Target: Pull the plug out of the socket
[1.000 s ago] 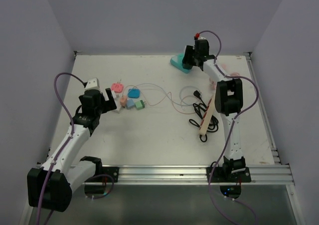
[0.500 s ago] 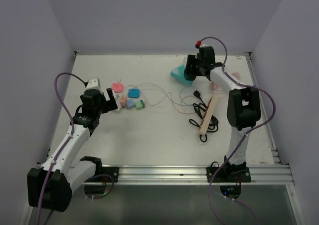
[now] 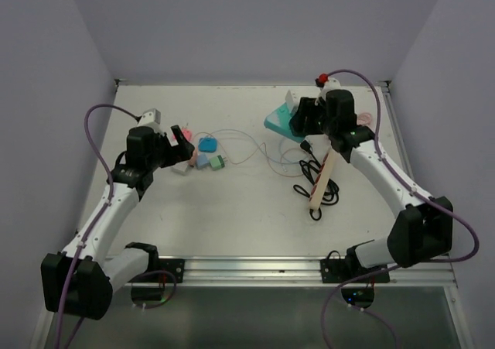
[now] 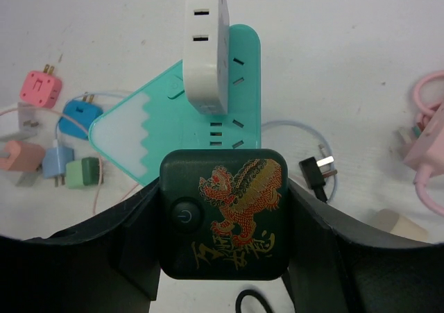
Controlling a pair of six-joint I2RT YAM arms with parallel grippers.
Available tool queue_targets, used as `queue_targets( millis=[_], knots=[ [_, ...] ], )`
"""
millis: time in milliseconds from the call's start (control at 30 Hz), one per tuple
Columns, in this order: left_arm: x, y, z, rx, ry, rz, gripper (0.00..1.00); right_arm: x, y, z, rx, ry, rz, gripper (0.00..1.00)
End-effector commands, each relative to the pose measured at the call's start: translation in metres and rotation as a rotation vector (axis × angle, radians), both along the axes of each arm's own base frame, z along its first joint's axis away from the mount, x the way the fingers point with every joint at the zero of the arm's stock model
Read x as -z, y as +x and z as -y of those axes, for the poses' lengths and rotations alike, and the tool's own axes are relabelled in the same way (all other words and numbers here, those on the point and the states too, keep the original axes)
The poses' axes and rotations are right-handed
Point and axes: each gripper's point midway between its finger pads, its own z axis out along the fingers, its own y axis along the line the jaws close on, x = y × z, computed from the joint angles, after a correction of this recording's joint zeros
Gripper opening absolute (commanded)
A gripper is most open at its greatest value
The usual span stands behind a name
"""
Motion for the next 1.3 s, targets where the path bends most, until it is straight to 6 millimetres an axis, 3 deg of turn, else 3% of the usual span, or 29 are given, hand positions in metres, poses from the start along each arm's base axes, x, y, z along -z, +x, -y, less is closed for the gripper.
queue_targets(
  millis=[0, 67, 100, 167, 300, 467, 733, 1100, 1200, 1233, 1267],
  knots=[
    [-0.029, 0.003, 0.037, 0.101, -0.176, 0.007, 1.0, -0.03, -0.026, -0.021, -0.058, 0.087, 0.098, 0.0],
    [-0.034, 0.003, 0.055, 0.136, -0.214, -0.002, 1.0, -0.034, -0.047, -0.035, -0.127, 0.112, 0.105, 0.0],
    [-0.036, 0.002, 0.063, 0.155, -0.225, -0.007, 1.0, -0.024, -0.057, -0.04, -0.153, 0.117, 0.081, 0.0],
    [-0.036, 0.0, 0.085, 0.21, -0.231, -0.027, 1.0, -0.024, -0.078, -0.057, -0.239, 0.131, 0.08, 0.0],
    [-0.031, -0.01, 0.125, 0.316, -0.288, -0.075, 1.0, 0.008, -0.114, -0.074, -0.35, 0.13, 0.025, 0.0],
    [-0.02, -0.021, 0.149, 0.384, -0.354, -0.128, 1.0, 0.034, -0.144, -0.092, -0.463, 0.115, -0.005, 0.0],
    [-0.004, -0.029, 0.143, 0.406, -0.266, -0.146, 1.0, 0.083, -0.176, -0.118, -0.697, -0.017, -0.079, 0.0],
    [0.017, -0.043, 0.128, 0.369, -0.201, -0.204, 0.99, 0.112, -0.174, -0.134, -0.871, -0.189, -0.062, 0.17],
    [0.022, -0.046, 0.127, 0.366, -0.194, -0.209, 1.0, 0.121, -0.171, -0.134, -0.887, -0.229, -0.078, 0.36],
    [0.024, -0.047, 0.126, 0.367, -0.19, -0.209, 1.0, 0.123, -0.169, -0.133, -0.886, -0.236, -0.084, 0.52],
    [0.026, -0.048, 0.126, 0.365, -0.185, -0.212, 1.0, 0.125, -0.168, -0.133, -0.885, -0.246, -0.083, 0.55]
  ],
)
